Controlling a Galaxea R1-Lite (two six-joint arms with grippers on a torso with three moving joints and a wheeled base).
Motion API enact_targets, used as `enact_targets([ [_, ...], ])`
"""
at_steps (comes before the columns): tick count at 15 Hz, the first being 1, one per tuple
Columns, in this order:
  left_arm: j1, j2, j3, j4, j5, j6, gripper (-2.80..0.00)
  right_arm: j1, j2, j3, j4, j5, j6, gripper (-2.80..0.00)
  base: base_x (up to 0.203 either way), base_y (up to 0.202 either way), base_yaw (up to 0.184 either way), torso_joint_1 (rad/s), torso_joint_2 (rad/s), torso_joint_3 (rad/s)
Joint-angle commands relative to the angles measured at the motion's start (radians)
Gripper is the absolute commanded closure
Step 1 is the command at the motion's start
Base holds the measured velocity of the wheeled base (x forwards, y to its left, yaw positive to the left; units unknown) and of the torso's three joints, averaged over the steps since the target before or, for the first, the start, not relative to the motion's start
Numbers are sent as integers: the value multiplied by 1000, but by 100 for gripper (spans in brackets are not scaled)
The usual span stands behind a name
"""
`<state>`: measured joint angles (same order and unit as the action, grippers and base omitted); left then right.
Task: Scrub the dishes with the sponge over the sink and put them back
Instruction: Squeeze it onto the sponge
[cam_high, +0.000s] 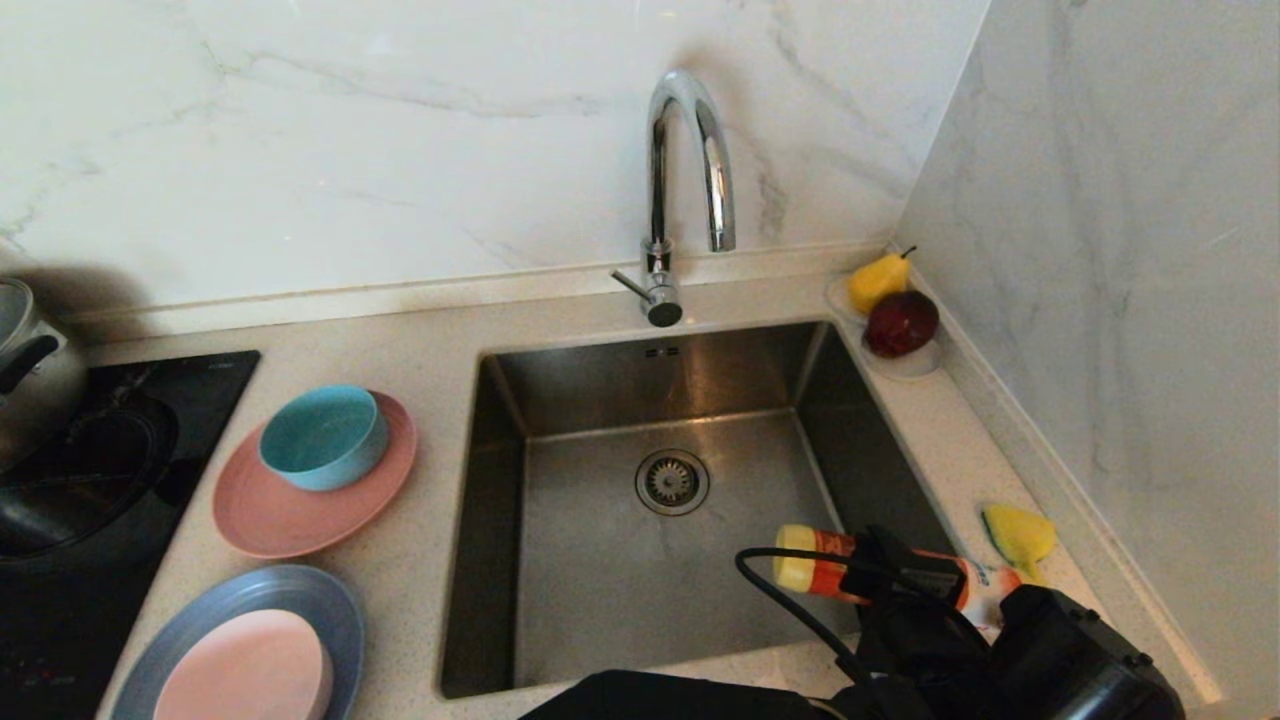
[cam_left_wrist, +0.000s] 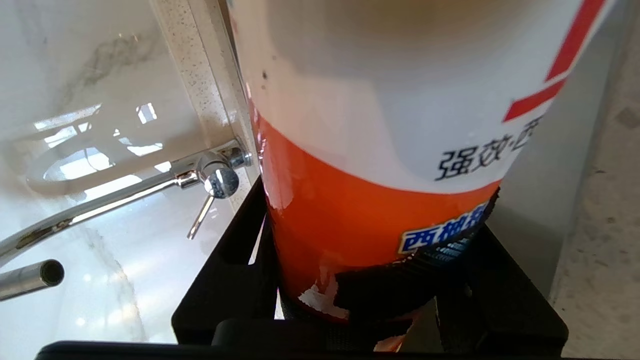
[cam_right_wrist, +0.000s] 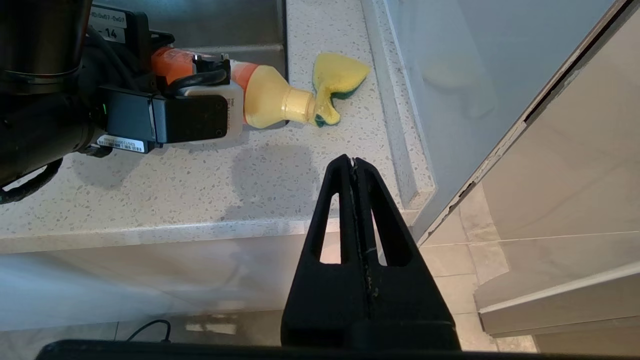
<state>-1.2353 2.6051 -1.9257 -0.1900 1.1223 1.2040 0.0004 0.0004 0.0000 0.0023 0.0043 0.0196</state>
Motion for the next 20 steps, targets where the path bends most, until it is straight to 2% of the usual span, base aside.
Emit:
enact_targets([
  [1,2,-4,0,1,8,9,0,0,-1,0,-1,0,0,0,0,0,0,0,0,0],
  [14,2,-2,0,-5,28,28,0,1,-2,0,-1,0,0,0,0,0,0,0,0,0],
  [20,13,6,-1,-51,30,23,0,0,-2,0,1,0,0,0,0,0,0,0,0,0],
])
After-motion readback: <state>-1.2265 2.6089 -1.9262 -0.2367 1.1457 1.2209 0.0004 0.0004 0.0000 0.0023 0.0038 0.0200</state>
